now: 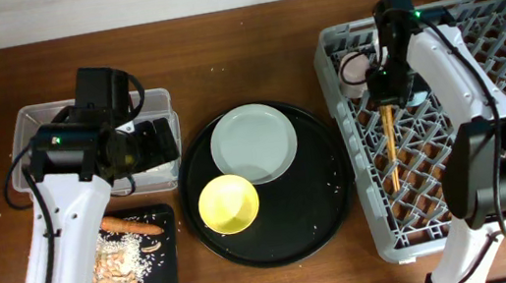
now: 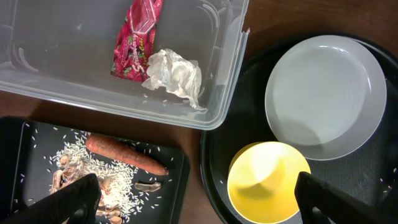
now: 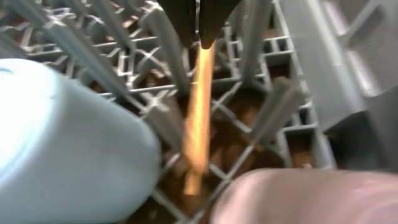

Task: Sort waste into correct bins and load items into the dishwasher rack
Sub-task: 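Insert the second chopstick into the dish rack with the right gripper, then grasp the yellow bowl rim with the right gripper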

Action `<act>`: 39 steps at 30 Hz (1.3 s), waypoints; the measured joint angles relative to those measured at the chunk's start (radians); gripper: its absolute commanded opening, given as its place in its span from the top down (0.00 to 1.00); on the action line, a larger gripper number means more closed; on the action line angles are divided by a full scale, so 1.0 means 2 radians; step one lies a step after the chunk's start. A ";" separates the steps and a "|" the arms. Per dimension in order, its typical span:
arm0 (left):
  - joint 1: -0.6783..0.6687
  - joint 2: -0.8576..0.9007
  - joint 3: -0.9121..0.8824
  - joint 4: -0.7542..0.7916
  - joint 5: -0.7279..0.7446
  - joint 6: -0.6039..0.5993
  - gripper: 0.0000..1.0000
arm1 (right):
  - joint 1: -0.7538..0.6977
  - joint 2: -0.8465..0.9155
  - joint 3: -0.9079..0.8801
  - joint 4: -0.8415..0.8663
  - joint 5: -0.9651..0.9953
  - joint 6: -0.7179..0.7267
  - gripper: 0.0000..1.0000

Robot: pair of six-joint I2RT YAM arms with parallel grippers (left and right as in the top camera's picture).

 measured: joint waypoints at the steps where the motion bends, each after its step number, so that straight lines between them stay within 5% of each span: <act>1: 0.000 0.000 0.000 0.000 0.000 0.000 0.01 | 0.000 0.000 0.000 -0.002 -0.010 0.000 0.95; 4: 0.000 0.000 0.000 0.000 0.000 0.000 0.01 | 0.000 0.000 0.000 -0.004 -0.027 0.001 0.77; 8: 0.000 0.000 0.000 0.000 0.000 0.000 0.01 | 0.000 0.002 0.008 -0.025 -0.034 0.002 0.74; 14: 0.000 0.000 -0.001 0.000 0.000 0.000 0.01 | 0.006 0.001 0.166 -0.213 -0.186 -0.026 0.73; 22: 0.000 0.000 -0.001 0.000 0.000 0.000 0.01 | 0.182 -0.004 0.176 -0.239 -0.267 -0.049 0.73; 30: 0.008 0.000 -0.002 0.056 -0.037 0.007 0.01 | 0.331 -0.004 0.175 -0.180 -0.271 0.011 0.72; 36: 0.214 -0.023 0.003 0.026 -0.043 0.027 0.01 | 0.410 -0.005 0.135 -0.075 -0.246 0.026 0.65; 39: 0.308 -0.026 0.005 0.018 -0.028 0.029 0.01 | 0.446 -0.005 0.074 0.026 -0.205 0.029 0.52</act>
